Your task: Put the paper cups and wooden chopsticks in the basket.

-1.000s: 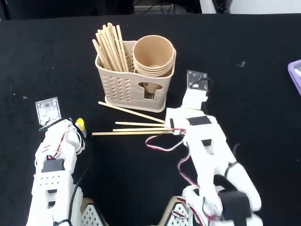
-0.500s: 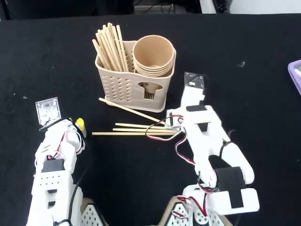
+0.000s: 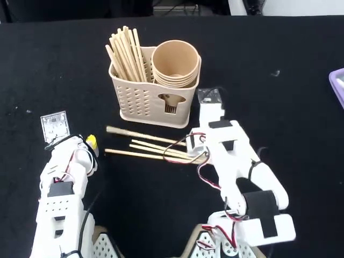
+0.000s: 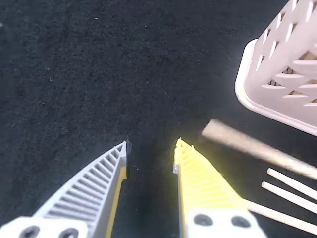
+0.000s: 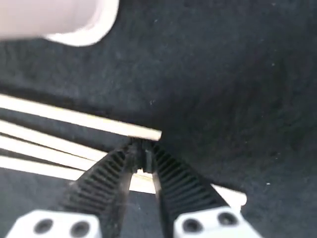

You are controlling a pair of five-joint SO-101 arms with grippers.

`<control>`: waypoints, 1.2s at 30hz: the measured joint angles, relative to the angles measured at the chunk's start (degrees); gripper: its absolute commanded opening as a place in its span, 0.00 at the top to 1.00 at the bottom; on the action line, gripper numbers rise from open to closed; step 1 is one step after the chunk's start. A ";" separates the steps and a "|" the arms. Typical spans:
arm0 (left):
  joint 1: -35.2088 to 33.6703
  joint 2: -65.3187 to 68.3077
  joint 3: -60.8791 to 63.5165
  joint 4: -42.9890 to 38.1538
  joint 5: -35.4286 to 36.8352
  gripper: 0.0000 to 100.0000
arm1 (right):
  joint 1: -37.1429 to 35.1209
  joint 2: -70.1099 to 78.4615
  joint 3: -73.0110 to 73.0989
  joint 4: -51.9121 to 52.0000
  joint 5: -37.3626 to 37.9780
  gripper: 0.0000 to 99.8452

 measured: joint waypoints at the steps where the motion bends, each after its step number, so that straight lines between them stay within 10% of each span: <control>1: 0.00 0.00 0.00 0.00 0.00 0.84 | -0.35 -0.88 0.88 0.00 0.88 0.99; 14: 0.00 0.00 0.00 0.00 0.00 0.84 | -2.55 -22.33 8.97 0.44 8.35 0.81; 29: 0.00 0.00 0.00 0.00 0.00 0.84 | -2.55 -23.91 16.97 1.41 54.24 0.79; 36: 0.00 0.00 0.00 0.00 0.00 0.84 | -2.55 -23.91 18.81 -4.31 59.87 0.79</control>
